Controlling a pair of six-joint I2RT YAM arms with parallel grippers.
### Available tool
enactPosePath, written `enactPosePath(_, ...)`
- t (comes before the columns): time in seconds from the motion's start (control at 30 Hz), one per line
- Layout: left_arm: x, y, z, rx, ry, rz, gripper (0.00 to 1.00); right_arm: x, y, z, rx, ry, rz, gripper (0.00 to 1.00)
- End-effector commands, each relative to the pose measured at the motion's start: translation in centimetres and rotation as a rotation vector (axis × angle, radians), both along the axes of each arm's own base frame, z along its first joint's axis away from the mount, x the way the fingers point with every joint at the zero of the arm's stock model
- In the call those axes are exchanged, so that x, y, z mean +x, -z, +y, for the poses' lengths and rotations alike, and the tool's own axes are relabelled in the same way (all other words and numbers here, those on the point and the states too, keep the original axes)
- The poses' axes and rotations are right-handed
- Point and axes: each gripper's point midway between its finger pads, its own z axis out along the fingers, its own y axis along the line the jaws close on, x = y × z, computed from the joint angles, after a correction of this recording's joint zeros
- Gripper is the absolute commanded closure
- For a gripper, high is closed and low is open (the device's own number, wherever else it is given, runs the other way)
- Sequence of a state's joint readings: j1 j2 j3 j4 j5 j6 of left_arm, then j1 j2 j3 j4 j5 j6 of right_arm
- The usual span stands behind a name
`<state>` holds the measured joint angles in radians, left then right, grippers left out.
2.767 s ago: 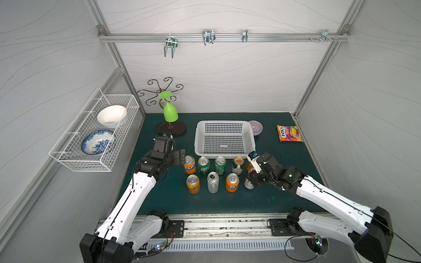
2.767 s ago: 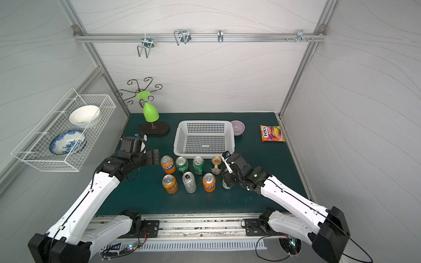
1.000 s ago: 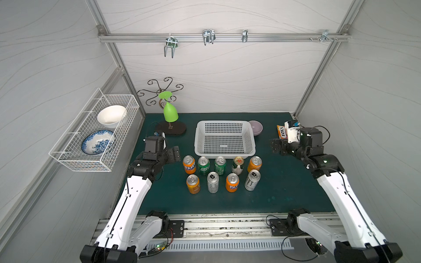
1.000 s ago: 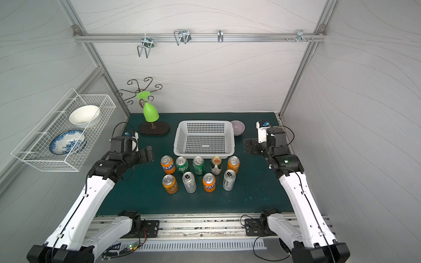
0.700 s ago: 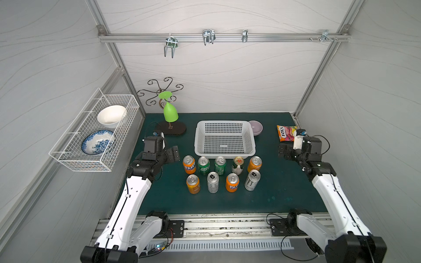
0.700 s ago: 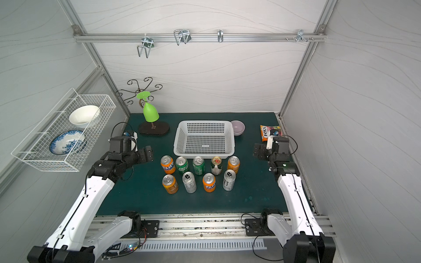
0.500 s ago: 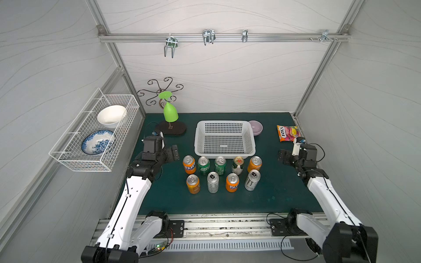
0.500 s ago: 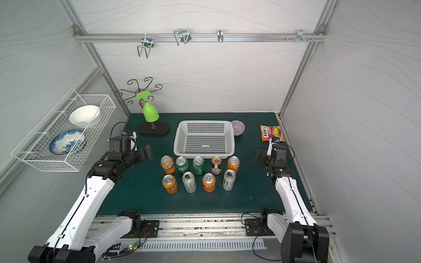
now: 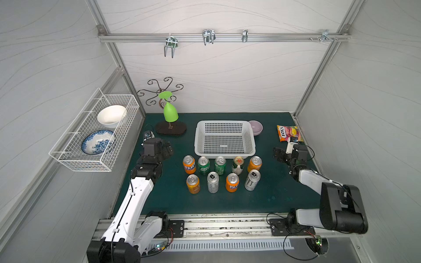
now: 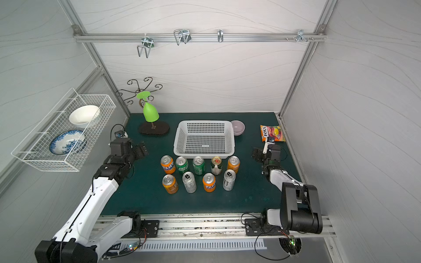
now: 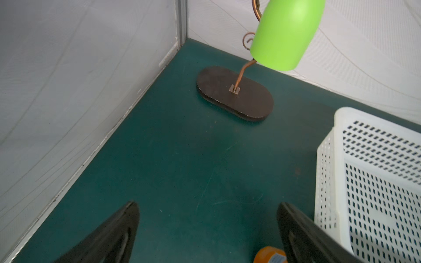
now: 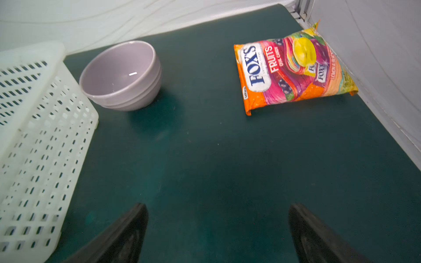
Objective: Take out the drinks from the basket
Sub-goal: Reset both arms
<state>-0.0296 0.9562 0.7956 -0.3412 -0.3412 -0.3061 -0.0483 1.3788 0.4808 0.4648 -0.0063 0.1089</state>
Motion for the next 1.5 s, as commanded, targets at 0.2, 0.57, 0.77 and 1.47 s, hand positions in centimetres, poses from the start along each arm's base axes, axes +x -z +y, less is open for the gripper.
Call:
enactPosePath(0.2,0.7,-0.6,2.8,0.081,-0.142,-0.135,0.01,1.5,-0.1,1.9,0.061,-0.106,-0.094,0.01)
enactPosePath(0.57,0.6,2.8,3.6,0.094,-0.185,-0.099,0.01,1.2,-0.2,3.8,0.026,-0.196,-0.137,0.01)
enactPosePath(0.77,0.3,3.3,4.2,0.146,-0.203,-0.124,0.01,1.5,1.2,4.4,-0.025,-0.201,-0.132,0.01)
enactPosePath(1.47,4.8,9.7,0.6,0.174,0.064,-0.258,0.01,1.7,1.6,4.5,-0.048,-0.188,-0.107,0.01)
